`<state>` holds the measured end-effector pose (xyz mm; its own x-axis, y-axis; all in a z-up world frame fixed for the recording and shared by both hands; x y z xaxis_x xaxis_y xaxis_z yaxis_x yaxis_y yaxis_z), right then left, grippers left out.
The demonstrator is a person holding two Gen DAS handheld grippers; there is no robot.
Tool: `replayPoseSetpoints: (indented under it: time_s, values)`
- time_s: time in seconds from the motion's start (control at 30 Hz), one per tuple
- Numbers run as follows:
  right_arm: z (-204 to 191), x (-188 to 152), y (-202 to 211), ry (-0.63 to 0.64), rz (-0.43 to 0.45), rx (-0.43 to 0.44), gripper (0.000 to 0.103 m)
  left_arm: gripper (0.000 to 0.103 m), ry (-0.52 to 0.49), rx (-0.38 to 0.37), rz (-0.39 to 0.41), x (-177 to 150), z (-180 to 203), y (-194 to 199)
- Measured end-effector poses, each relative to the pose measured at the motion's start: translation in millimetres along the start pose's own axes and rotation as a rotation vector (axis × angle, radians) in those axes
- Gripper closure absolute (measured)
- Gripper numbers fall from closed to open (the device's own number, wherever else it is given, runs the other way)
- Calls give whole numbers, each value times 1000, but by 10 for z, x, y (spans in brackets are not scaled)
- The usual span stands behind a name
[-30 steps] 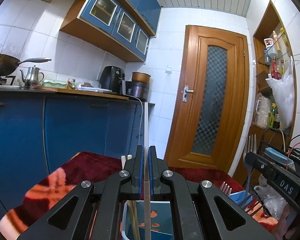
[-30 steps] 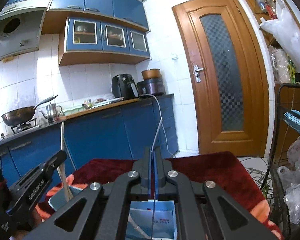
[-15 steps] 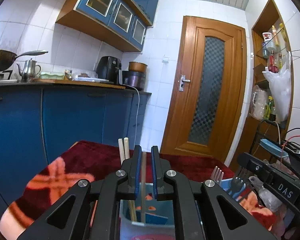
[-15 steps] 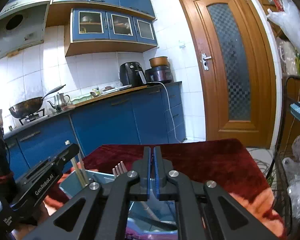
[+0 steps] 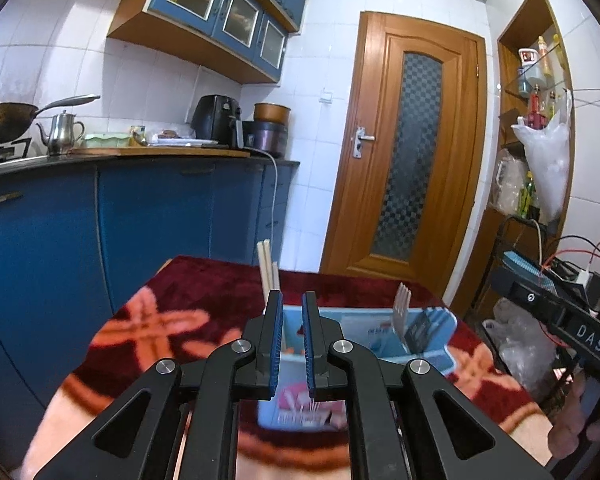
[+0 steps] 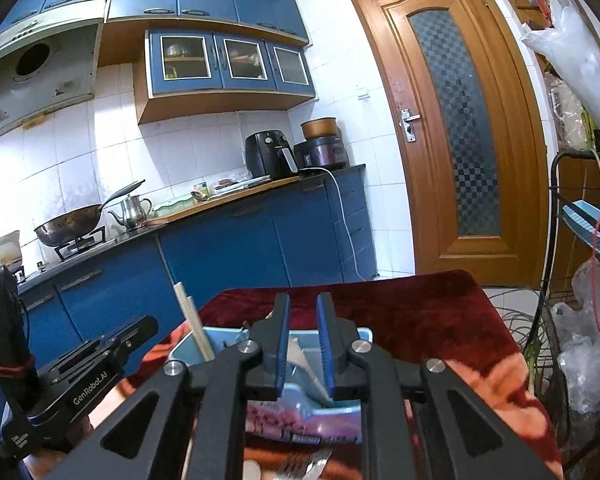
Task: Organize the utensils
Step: 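Open the left tool dropping the chopstick into the caddy while the right tool releases the fork, then move both open tools back down toward the remaining spoon, fork and chopstick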
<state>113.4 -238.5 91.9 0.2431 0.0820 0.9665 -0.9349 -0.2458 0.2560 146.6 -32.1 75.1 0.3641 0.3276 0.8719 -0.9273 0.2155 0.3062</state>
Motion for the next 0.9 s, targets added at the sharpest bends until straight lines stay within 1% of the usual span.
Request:
replayPoseSetpoints:
  time_s: [0.13,0.37,0.67,0.9]
  values:
    - [-68,-55,162,-7,-27,13,83,94,10,28,-29,-36,-64,173]
    - [-178,-185,389,-3,-85,24,79,94,24,54,-81,-93,-154,366]
    - [-215,-397,502,-34,-172,34,73,94,5,58,-140,-161,-139,515]
    - [-197,-617,521,-80,-247,39,68,94,-3,54,-203,-303,-144,534]
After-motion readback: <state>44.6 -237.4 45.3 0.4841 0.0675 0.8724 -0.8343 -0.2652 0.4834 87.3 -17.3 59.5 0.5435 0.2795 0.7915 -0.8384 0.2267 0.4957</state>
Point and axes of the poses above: each gripper's, at about its wrist camera, not at the fingertips, and y roughly against the way its jaws point, z to its right, x to its top, the point moved 3 cm from there along -y, roughly the way its jaws point, and after that the axes turned 14 degrees about y, right-handed, at the moved point
